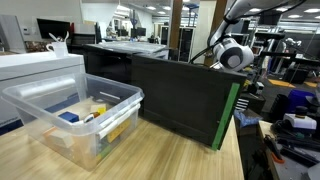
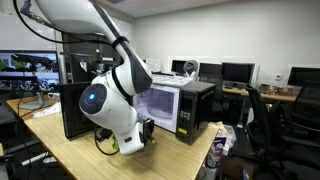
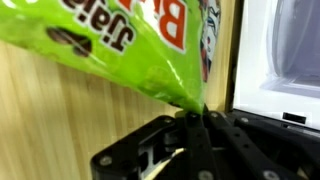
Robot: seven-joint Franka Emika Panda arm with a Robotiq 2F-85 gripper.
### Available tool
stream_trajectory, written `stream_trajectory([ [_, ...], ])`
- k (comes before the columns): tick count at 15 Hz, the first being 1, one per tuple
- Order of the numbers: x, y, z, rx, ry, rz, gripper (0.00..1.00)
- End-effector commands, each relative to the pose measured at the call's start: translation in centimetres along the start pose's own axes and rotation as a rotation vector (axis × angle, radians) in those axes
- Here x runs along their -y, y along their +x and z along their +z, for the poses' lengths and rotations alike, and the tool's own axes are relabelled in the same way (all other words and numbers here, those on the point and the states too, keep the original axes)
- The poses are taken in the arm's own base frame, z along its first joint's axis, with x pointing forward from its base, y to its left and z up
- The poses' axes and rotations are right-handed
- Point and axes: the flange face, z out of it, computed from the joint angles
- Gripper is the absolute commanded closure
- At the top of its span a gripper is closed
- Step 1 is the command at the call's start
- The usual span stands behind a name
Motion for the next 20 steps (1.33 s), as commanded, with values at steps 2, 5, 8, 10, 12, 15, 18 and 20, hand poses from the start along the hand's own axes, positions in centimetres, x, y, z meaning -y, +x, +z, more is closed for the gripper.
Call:
stream_trajectory([
  [2, 0.0, -0.1, -1.7, -0.044, 0.010, 0.080, 1.00],
  [5, 0.4, -0.3, -3.5, -0.047, 0.044, 0.073, 1.00],
  [8, 1.6, -1.7, -6.2, -0.047, 0.094, 0.021, 1.00],
  [10, 2.5, -2.5, -7.6, -0.045, 0.126, 0.006, 1.00],
  [12, 3.2, -3.1, -8.9, -0.048, 0.156, -0.011, 1.00],
  [15, 4.3, -3.8, -10.4, -0.050, 0.199, -0.031, 1.00],
  [18, 4.5, -4.2, -10.5, -0.022, 0.187, -0.028, 0.74],
  [20, 3.9, -4.1, -9.7, -0.010, 0.161, -0.013, 0.66],
])
